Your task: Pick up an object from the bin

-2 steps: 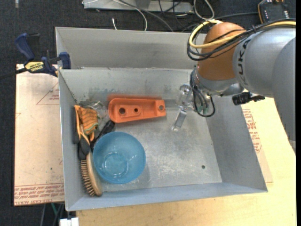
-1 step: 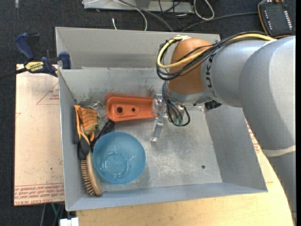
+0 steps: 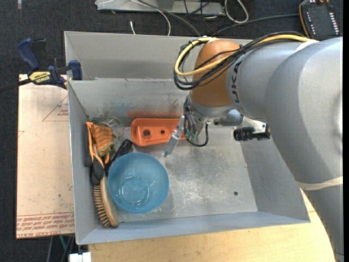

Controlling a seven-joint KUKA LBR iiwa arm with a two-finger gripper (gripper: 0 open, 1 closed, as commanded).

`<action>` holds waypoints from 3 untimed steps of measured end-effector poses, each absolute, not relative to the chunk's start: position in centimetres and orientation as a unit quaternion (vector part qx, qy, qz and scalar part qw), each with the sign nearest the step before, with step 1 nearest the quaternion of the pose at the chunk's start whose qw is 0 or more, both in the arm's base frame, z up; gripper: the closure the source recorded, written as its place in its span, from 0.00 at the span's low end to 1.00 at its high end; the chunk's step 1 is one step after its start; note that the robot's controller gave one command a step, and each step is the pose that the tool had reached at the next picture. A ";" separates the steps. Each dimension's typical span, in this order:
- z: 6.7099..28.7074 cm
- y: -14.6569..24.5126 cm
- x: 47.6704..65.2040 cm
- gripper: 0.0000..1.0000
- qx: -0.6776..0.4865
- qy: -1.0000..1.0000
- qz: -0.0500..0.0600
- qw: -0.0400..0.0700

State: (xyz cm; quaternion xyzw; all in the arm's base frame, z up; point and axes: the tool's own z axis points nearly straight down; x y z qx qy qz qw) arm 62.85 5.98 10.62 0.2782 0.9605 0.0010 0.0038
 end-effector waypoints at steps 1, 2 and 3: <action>14.2 -2.7 63.1 0.00 0.191 0.982 0.001 0.004; 13.7 -5.4 63.4 0.00 0.137 0.990 -0.002 0.009; 22.7 -3.9 62.4 0.00 0.077 0.997 0.000 0.007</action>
Offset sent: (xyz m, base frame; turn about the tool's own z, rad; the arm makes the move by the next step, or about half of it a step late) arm 0.0079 -0.0180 -0.0321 0.1248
